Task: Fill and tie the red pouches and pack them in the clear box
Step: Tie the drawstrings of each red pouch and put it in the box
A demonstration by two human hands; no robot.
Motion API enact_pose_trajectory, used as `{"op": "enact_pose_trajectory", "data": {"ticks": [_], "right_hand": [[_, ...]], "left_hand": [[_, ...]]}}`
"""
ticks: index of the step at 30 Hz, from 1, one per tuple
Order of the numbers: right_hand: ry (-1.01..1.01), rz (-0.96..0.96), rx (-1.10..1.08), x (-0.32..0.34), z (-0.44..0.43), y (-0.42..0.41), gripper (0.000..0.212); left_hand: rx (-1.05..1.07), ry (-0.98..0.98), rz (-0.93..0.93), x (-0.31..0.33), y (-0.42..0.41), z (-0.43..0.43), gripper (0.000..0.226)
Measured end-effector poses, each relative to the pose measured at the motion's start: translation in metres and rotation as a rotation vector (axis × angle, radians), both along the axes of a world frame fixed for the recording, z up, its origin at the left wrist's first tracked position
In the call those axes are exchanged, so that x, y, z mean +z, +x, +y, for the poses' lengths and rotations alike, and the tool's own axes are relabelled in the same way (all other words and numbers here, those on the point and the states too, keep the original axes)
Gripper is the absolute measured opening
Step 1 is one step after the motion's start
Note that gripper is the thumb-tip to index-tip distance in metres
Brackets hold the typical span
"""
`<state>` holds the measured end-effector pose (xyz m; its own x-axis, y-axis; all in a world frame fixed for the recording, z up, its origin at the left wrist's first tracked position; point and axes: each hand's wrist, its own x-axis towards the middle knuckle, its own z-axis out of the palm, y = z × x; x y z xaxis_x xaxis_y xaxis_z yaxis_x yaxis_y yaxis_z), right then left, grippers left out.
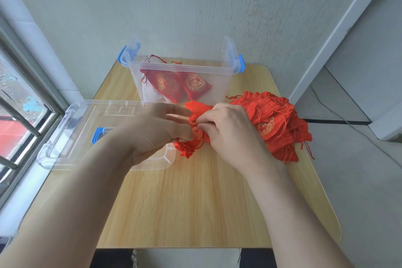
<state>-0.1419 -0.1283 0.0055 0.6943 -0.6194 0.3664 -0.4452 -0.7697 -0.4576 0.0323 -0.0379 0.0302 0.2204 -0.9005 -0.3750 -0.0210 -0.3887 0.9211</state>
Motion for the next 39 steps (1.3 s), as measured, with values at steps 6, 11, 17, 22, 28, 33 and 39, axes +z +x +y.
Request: {"op": "enact_pose_trajectory", "data": {"ticks": [6, 11, 17, 22, 28, 33, 39], "right_hand": [[0.027, 0.094, -0.029, 0.002, 0.001, 0.000, 0.014], [0.112, 0.087, -0.057, 0.003, 0.001, -0.001, 0.015], [0.191, 0.098, -0.094, 0.001, 0.001, 0.000, 0.021], [0.147, 0.125, -0.099, -0.002, 0.002, 0.000, 0.022], [0.152, 0.122, -0.088, -0.002, -0.001, 0.002, 0.023], [0.176, 0.109, -0.081, 0.001, 0.000, 0.000, 0.022], [0.208, -0.028, -0.073, 0.004, 0.000, 0.001, 0.024]], "left_hand": [[0.148, -0.049, -0.238, 0.001, -0.001, 0.000, 0.050], [0.168, -0.114, -0.538, -0.004, 0.002, 0.002, 0.022], [0.049, -0.194, -0.855, 0.000, -0.014, 0.002, 0.039], [0.043, -0.244, -1.016, 0.001, -0.023, 0.001, 0.035], [0.038, -0.412, -1.087, 0.000, -0.028, 0.003, 0.018], [-0.021, -0.457, -1.046, -0.002, -0.023, 0.001, 0.007], [0.029, -0.443, -1.000, -0.008, -0.020, -0.004, 0.010]]}}
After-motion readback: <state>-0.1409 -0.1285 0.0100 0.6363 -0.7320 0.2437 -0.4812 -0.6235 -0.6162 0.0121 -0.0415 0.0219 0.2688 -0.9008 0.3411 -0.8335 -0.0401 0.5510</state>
